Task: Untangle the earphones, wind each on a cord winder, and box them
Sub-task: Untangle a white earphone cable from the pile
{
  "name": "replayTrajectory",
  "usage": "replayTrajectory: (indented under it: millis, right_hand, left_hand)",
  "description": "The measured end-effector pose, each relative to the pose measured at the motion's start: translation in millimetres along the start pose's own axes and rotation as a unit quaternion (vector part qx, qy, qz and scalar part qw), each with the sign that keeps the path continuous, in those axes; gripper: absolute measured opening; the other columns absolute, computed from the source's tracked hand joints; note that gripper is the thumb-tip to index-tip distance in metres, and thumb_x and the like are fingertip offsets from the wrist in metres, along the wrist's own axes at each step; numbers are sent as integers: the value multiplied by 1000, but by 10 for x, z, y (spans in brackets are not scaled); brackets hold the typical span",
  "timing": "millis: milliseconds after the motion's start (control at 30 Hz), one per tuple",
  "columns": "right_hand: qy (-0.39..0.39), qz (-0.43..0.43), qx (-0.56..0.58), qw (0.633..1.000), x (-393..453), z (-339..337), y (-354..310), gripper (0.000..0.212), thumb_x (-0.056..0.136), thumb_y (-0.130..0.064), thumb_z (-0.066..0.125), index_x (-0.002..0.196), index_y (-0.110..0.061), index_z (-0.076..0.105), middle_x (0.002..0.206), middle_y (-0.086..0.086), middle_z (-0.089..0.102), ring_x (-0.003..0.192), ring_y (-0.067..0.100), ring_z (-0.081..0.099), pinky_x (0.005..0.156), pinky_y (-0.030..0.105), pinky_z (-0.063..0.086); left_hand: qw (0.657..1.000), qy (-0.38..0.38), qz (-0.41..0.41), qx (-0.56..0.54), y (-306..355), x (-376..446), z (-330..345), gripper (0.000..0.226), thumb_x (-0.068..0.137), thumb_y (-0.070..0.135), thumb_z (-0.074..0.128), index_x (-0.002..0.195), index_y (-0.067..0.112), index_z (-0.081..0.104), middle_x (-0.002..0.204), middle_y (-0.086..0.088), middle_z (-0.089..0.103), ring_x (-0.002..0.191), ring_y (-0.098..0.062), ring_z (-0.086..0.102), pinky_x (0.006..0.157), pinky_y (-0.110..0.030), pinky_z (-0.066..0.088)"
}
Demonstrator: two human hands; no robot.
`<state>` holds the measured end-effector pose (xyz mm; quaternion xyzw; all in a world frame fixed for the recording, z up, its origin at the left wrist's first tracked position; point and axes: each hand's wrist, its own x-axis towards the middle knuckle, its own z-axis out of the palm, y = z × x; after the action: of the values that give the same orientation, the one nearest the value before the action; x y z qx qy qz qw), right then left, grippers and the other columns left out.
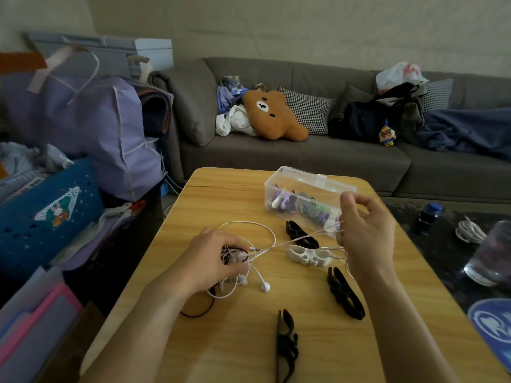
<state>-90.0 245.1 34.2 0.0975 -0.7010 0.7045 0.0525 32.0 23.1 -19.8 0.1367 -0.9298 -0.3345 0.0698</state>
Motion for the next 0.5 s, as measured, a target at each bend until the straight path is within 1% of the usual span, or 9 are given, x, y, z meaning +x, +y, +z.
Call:
replayTrajectory:
  millis: [100, 133, 200, 233, 300, 367, 400, 433, 500]
  right_hand:
    - [21, 95, 123, 988, -35, 18, -28, 26, 100, -36, 56, 103, -11, 63, 61, -6, 53, 48, 5, 45, 49, 26, 40]
    - [3, 114, 136, 984, -41, 11, -30, 27, 100, -37, 55, 102, -11, 64, 60, -6, 51, 48, 5, 44, 50, 25, 39]
    - [-81, 125, 126, 981, -61, 1, -40, 27, 97, -37, 59, 99, -12, 66, 59, -5, 46, 48, 7, 40, 49, 25, 35]
    - [-137, 115, 98, 979, -81, 5, -46, 28, 93, -40, 64, 97, -13, 67, 58, -5, 47, 48, 8, 40, 49, 24, 32]
    - [-230, 61, -37, 970, -136, 44, -50, 41, 77, -55, 70, 99, -20, 70, 60, -8, 60, 48, 2, 50, 52, 20, 36]
    - [-294, -27, -210, 932, -210, 129, -28, 55, 66, -68, 71, 107, -32, 70, 73, -12, 68, 59, -4, 57, 59, 15, 43]
    - [-318, -66, -277, 904, -260, 186, -9, 56, 65, -69, 72, 110, -35, 69, 73, -16, 63, 60, -5, 54, 60, 11, 40]
    - [-334, -95, -314, 884, -318, 242, 3, 54, 67, -67, 75, 110, -36, 68, 67, -16, 55, 55, -5, 49, 55, 10, 37]
    - [-345, -128, -325, 871, -401, 344, 61, 41, 73, -57, 79, 106, -34, 70, 56, -10, 45, 47, 2, 43, 51, 10, 36]
  left_hand:
    - [1000, -2, 7, -5, 57, -20, 12, 33, 76, 42, 82, 105, 49, 69, 105, 18, 63, 106, 1, 53, 92, -28, 49]
    - [1000, 1, 7, -16, 66, -20, 13, 31, 79, 38, 80, 107, 45, 71, 103, 19, 66, 100, 3, 58, 87, -25, 53]
    - [999, 4, 7, -40, 96, -31, 8, 25, 83, 29, 77, 106, 38, 74, 97, 19, 71, 88, 7, 64, 77, -20, 57]
    - [999, 5, 10, -48, 108, -39, 5, 23, 84, 24, 76, 104, 37, 74, 94, 17, 72, 84, 7, 66, 74, -22, 58]
    - [997, 10, 10, -75, 129, -50, 0, 24, 84, 16, 73, 100, 34, 76, 90, 12, 73, 78, 3, 69, 70, -28, 60]
    - [994, 16, 5, -111, 141, -54, -6, 25, 82, 10, 74, 98, 29, 76, 86, 7, 74, 75, -1, 71, 68, -32, 61]
    - [992, 20, 3, -125, 144, -50, -4, 26, 81, 9, 75, 99, 29, 76, 85, 6, 75, 75, -2, 71, 69, -33, 61]
    - [991, 22, 5, -135, 150, -45, -3, 28, 81, 10, 76, 100, 30, 75, 86, 6, 75, 77, -4, 71, 70, -33, 61]
    - [988, 21, 14, -153, 161, -32, 1, 30, 80, 11, 78, 101, 33, 75, 88, 10, 75, 82, -5, 71, 72, -29, 60]
